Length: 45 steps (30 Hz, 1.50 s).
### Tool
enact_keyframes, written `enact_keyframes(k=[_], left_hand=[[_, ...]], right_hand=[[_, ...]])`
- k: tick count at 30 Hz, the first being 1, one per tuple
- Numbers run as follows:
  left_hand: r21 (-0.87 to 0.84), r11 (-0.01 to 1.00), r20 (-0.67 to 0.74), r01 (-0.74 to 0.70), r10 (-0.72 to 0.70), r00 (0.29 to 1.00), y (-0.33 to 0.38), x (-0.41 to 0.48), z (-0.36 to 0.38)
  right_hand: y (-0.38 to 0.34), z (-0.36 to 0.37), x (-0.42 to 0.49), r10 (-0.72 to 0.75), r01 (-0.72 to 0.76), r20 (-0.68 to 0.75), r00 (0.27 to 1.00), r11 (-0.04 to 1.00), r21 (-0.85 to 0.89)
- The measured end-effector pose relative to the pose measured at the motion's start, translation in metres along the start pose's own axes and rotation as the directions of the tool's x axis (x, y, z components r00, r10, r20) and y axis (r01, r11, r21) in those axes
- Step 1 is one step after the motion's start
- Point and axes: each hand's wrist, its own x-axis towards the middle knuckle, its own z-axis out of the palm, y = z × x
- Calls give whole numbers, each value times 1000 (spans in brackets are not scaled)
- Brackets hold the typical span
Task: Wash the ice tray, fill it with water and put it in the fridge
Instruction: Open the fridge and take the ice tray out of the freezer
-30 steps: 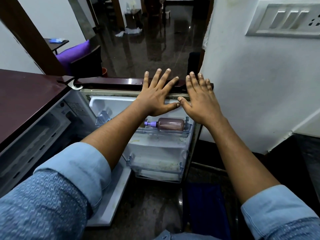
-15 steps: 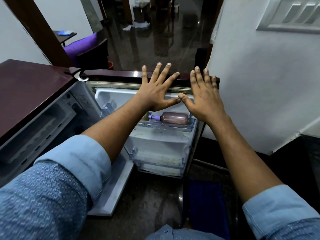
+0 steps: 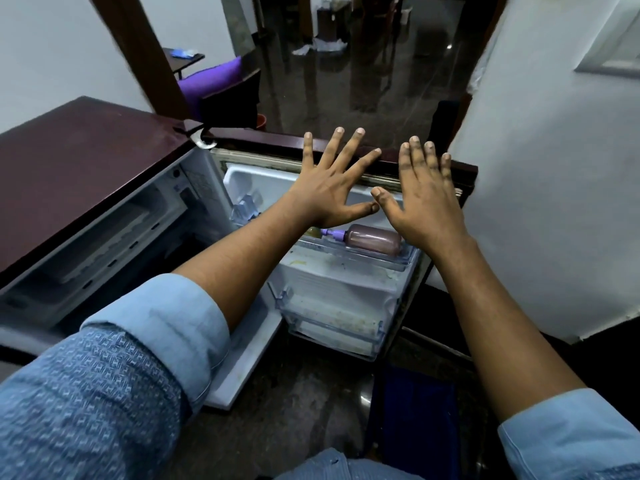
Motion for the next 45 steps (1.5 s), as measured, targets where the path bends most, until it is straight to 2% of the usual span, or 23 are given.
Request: enact_keyframes(k=[4,7,14,20,27,33,41,45], left_hand=[[-36,996,-41,81,-83,996,-7,-27,6],[-70,978,-43,198,-201,979,-17,-58,14],[-62,887,68,458,-454,888,-69,-149,19],[-159,733,117,661,-651,750,-107,-227,23],[-108,588,209,801,-775,597,-140,-312,51],[-106,514,187,851,-830,525,-152,-356,60],[-178,312,167,933,-925,341,-144,-382,73],[-300,190,116,935,-965,234,-143,-384,84]], right_hand=[[-20,6,6,-83,84,-28,996,996,43],[-42,13,12,-161,162,-27,987,982,93],[-113,33,32,-311,311,-30,950,933,178],[-176,44,38,-406,407,-59,912,878,251],[-252,79,23,-537,501,22,843,800,331],[-307,115,4,-628,527,92,772,715,460],[-357,147,9,-756,546,146,638,577,608],[-379,162,21,-794,542,151,589,527,655]])
